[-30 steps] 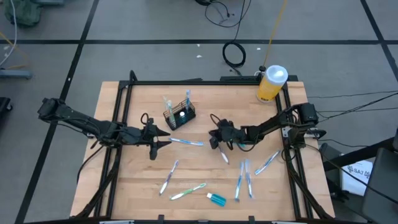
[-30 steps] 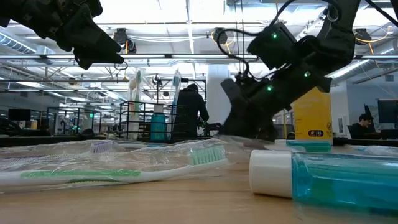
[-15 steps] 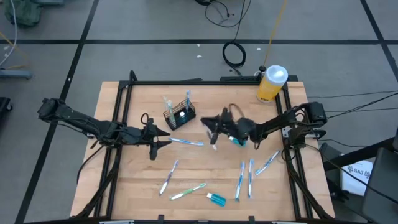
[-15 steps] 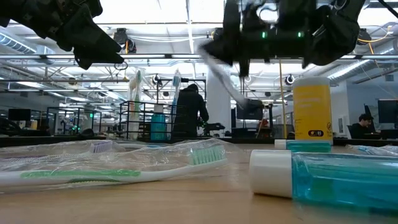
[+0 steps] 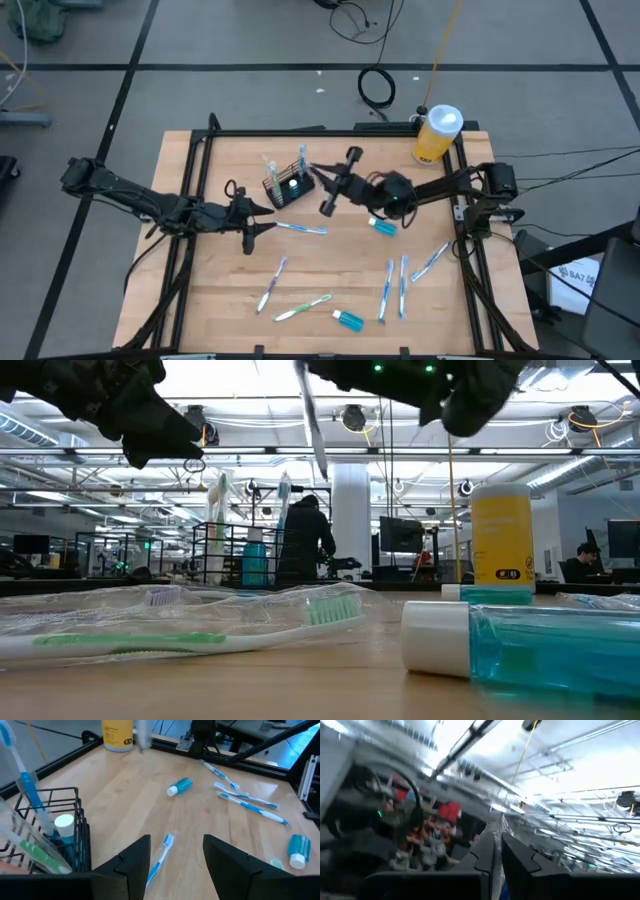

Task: Pick & Place toothbrushing station
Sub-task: Put the top violet toothbrush into the black wire organizer

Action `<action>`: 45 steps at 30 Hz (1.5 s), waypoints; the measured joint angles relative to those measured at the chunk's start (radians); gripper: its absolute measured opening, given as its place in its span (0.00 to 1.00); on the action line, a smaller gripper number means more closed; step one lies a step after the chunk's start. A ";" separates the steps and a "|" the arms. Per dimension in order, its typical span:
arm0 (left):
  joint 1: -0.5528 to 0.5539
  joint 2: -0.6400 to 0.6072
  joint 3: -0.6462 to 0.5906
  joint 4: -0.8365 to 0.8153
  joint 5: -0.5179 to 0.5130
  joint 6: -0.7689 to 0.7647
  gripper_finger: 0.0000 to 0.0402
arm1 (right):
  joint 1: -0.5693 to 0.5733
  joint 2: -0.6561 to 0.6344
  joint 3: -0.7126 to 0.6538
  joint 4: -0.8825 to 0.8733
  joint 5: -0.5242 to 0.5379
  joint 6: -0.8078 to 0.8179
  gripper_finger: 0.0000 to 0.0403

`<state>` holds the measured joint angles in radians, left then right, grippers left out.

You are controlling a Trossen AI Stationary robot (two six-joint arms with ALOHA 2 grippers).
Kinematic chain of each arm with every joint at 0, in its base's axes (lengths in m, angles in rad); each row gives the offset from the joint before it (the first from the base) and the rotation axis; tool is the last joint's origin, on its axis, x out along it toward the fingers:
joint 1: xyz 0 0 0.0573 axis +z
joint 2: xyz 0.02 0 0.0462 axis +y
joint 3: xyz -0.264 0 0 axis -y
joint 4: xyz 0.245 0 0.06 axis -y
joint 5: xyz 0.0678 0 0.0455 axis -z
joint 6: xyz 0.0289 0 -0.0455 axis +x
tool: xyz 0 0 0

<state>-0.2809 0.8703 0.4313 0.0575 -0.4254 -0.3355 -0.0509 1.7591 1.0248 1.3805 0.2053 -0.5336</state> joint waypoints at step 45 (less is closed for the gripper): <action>0.001 0.000 0.000 -0.018 -0.012 0.039 0.47 | -0.100 0.422 0.195 0.112 0.282 -0.082 0.04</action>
<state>-0.2801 0.8703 0.4313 0.0391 -0.4370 -0.2969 -0.1507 2.1815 1.2194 1.4926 0.4875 -0.6159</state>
